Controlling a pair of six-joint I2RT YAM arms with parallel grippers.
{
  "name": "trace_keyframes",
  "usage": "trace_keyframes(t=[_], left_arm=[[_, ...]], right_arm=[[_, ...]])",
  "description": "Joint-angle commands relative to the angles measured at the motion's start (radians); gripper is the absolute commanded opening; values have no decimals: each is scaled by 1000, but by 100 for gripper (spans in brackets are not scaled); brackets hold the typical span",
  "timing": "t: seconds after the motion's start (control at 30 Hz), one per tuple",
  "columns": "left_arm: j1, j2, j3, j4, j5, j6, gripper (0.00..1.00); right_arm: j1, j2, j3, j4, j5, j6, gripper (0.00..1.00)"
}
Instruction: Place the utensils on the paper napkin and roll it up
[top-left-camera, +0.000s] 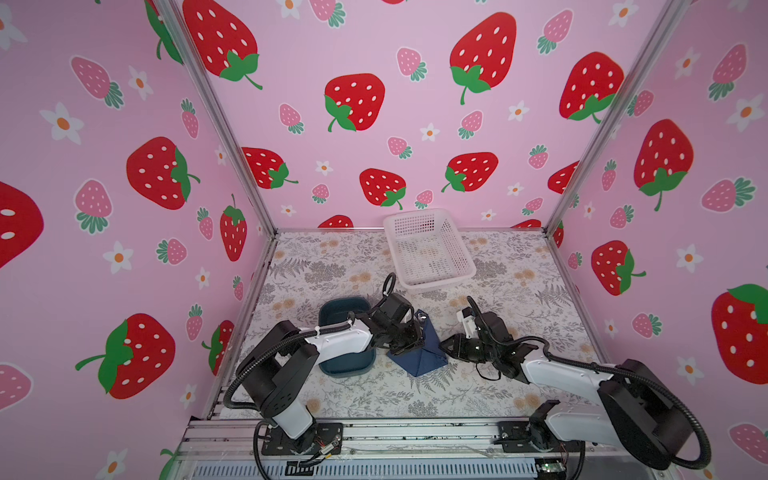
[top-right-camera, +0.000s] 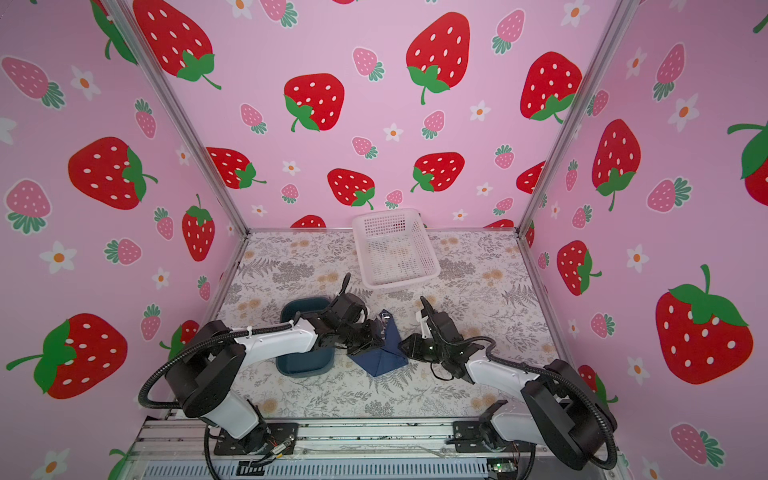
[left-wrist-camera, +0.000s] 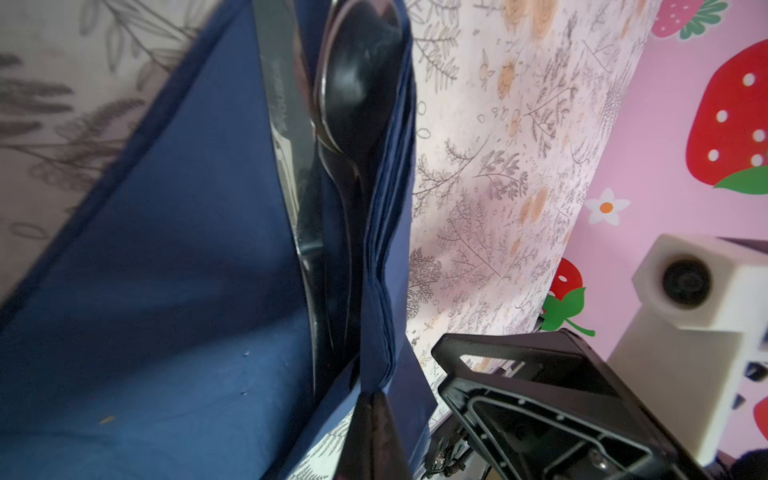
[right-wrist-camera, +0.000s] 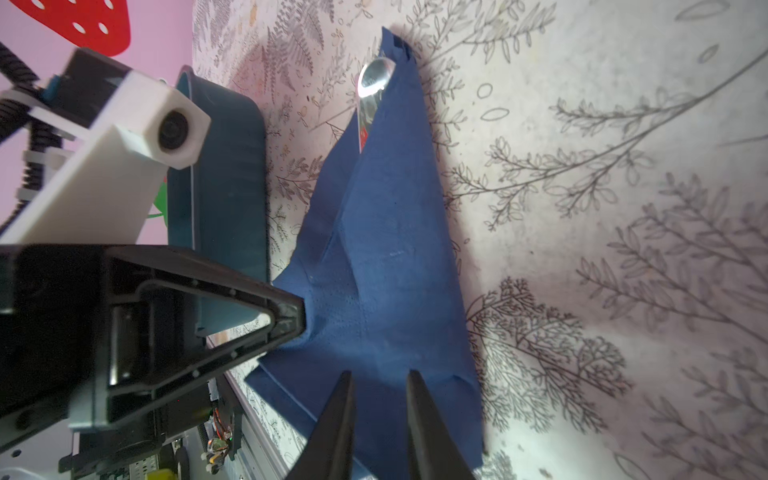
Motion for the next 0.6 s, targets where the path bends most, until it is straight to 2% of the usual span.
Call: trace_keyframes(t=[0.0,0.57], left_arm=[[-2,-8,19,-67,-42,39,0],[-1,43,19,-75,-51,60,0]], right_arm=[[-3,24,30,-46,-31,-36,22],[0,72,43,-91,-76,-98,19]])
